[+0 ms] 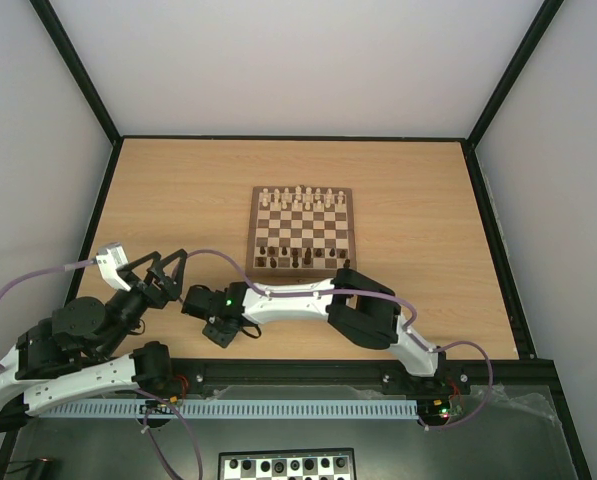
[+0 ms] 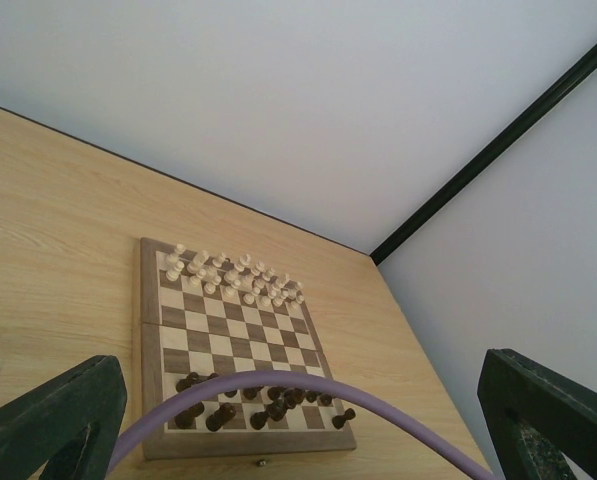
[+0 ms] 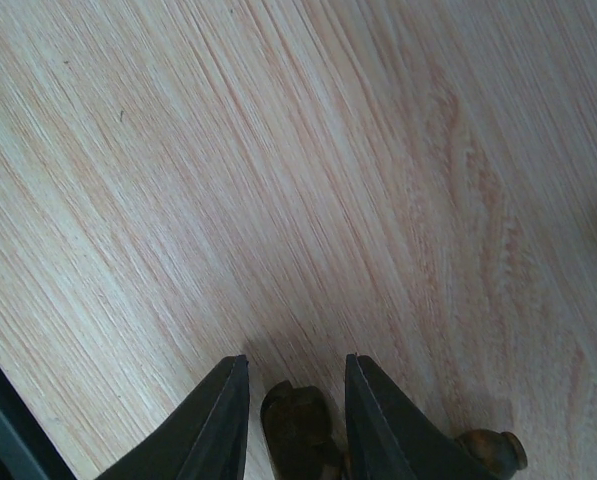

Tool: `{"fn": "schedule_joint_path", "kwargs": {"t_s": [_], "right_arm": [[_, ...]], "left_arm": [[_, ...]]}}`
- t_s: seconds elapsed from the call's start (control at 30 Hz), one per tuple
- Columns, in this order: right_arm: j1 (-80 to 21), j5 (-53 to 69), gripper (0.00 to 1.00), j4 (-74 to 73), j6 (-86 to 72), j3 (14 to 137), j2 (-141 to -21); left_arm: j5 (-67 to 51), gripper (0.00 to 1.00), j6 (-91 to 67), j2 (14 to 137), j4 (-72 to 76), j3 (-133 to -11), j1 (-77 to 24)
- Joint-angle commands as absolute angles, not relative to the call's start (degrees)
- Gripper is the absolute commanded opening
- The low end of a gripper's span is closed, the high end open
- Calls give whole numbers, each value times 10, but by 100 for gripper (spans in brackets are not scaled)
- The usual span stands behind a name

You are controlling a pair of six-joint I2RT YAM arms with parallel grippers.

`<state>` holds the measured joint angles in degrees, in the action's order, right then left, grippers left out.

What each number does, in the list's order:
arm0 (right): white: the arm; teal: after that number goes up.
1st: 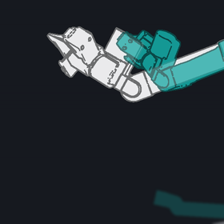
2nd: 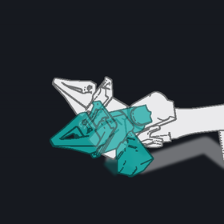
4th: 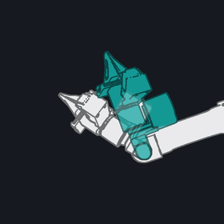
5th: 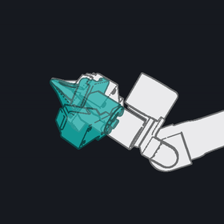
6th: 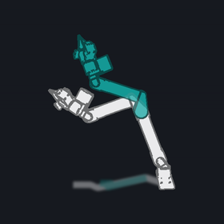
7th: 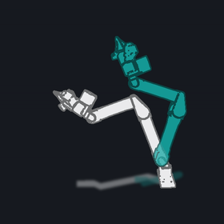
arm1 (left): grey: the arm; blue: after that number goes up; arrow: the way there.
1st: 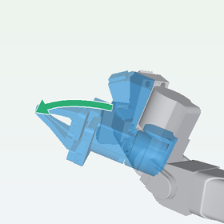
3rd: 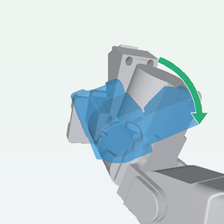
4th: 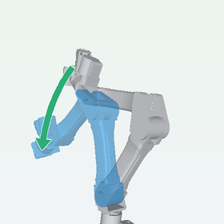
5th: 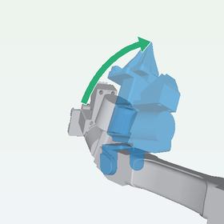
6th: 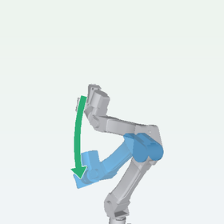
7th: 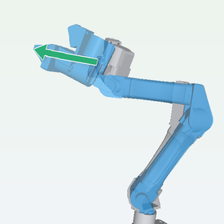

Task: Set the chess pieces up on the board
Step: Pick up the chess piece at the center of the board.

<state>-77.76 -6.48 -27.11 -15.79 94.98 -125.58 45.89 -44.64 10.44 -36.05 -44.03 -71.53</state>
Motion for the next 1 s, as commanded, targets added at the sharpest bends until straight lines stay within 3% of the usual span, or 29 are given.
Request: {"fn": "schedule_joint_path", "kwargs": {"t_s": [0.0, 0.6, 0.97], "right_arm": [[-783, -63, 28, -308, -152, 950, -1270], [-782, -64, 15, -266, -169, 930, -1235], [-762, -42, 14, -232, -175, 909, -1193]], "left_arm": [[463, 99, -444, 110, -361, -449, -711], [482, 100, -442, 96, -365, -453, -711], [506, 100, -461, 73, -387, -450, -711]]}}
